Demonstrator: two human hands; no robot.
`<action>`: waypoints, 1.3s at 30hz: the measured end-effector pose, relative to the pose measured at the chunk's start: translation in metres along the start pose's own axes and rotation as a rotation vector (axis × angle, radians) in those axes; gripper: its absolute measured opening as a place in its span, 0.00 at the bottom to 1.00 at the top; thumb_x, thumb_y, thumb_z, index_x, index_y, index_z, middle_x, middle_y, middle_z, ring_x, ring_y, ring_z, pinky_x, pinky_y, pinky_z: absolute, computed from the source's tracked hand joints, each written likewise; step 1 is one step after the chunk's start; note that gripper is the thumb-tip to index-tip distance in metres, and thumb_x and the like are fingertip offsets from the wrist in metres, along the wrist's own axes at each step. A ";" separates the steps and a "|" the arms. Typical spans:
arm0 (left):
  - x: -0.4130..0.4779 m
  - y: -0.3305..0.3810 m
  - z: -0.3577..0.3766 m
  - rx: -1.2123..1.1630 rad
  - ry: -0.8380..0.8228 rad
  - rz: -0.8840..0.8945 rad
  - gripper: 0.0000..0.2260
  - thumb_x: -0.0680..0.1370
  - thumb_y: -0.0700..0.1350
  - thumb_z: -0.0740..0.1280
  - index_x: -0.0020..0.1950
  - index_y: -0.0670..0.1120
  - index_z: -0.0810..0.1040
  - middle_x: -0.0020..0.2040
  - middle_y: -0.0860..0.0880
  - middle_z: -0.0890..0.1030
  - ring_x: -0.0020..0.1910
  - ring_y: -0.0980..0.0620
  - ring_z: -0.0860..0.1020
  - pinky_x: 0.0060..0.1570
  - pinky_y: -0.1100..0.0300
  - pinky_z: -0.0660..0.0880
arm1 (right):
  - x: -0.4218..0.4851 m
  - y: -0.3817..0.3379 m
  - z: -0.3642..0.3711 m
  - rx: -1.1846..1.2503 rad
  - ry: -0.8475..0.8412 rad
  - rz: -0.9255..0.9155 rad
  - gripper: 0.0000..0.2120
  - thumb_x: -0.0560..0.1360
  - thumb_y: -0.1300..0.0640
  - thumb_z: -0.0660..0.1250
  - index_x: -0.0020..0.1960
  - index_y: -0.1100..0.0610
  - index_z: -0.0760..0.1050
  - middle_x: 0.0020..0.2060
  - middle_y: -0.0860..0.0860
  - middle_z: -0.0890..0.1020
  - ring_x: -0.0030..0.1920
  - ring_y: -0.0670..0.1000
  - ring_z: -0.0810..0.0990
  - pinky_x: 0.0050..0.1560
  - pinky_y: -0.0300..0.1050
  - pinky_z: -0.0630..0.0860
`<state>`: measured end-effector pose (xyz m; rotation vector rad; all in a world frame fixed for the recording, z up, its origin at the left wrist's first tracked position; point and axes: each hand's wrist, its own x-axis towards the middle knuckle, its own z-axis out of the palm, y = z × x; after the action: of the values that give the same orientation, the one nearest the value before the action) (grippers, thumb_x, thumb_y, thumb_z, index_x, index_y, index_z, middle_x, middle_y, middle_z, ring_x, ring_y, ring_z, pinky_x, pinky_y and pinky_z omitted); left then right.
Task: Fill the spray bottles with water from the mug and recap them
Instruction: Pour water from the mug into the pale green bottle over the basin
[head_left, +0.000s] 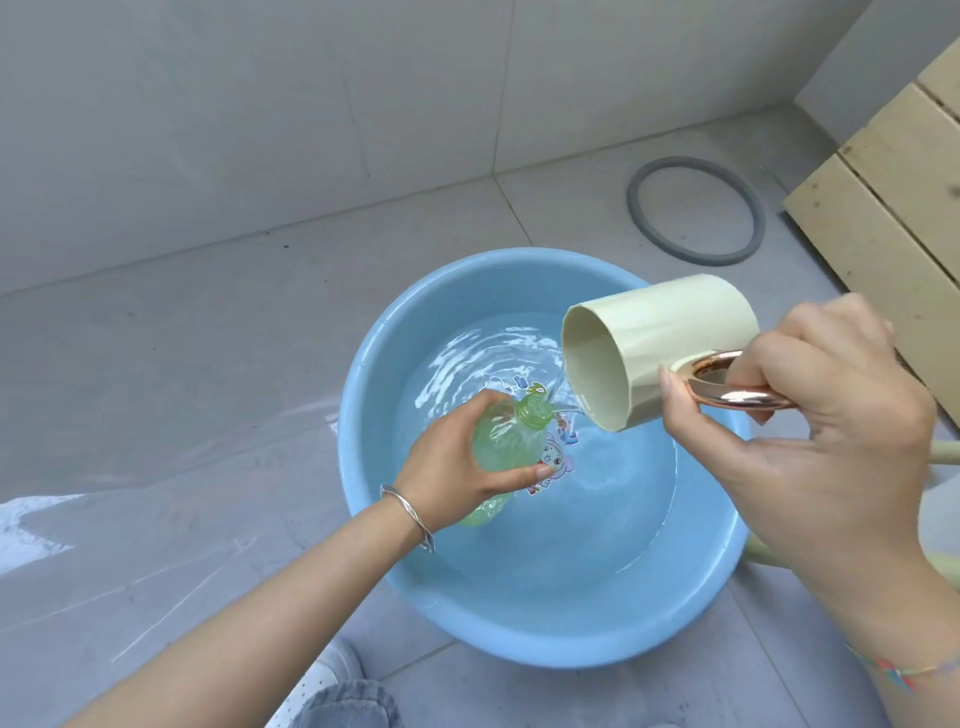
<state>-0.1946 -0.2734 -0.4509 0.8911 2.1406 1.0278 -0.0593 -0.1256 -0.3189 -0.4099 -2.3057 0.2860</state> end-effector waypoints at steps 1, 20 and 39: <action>0.000 0.000 0.000 0.000 -0.001 0.000 0.29 0.65 0.61 0.76 0.62 0.54 0.73 0.53 0.62 0.77 0.55 0.61 0.75 0.57 0.64 0.70 | 0.000 0.000 0.000 0.000 -0.005 -0.009 0.18 0.69 0.60 0.73 0.27 0.62 0.67 0.28 0.50 0.63 0.36 0.52 0.59 0.43 0.40 0.60; -0.001 -0.001 0.002 -0.020 0.004 0.006 0.30 0.62 0.64 0.76 0.59 0.56 0.73 0.53 0.63 0.78 0.55 0.59 0.76 0.57 0.59 0.72 | -0.008 -0.002 0.016 0.021 -0.032 -0.083 0.18 0.71 0.58 0.71 0.28 0.60 0.67 0.27 0.50 0.65 0.37 0.48 0.59 0.44 0.41 0.60; 0.001 -0.010 0.003 -0.088 0.059 -0.008 0.32 0.60 0.68 0.75 0.59 0.55 0.73 0.55 0.62 0.79 0.56 0.65 0.75 0.56 0.73 0.68 | -0.088 0.070 0.084 0.034 -0.368 0.548 0.26 0.66 0.61 0.75 0.28 0.47 0.57 0.25 0.45 0.65 0.34 0.53 0.67 0.41 0.47 0.61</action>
<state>-0.1960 -0.2764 -0.4603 0.8195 2.1280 1.1481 -0.0476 -0.1007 -0.4568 -1.0473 -2.4961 0.7181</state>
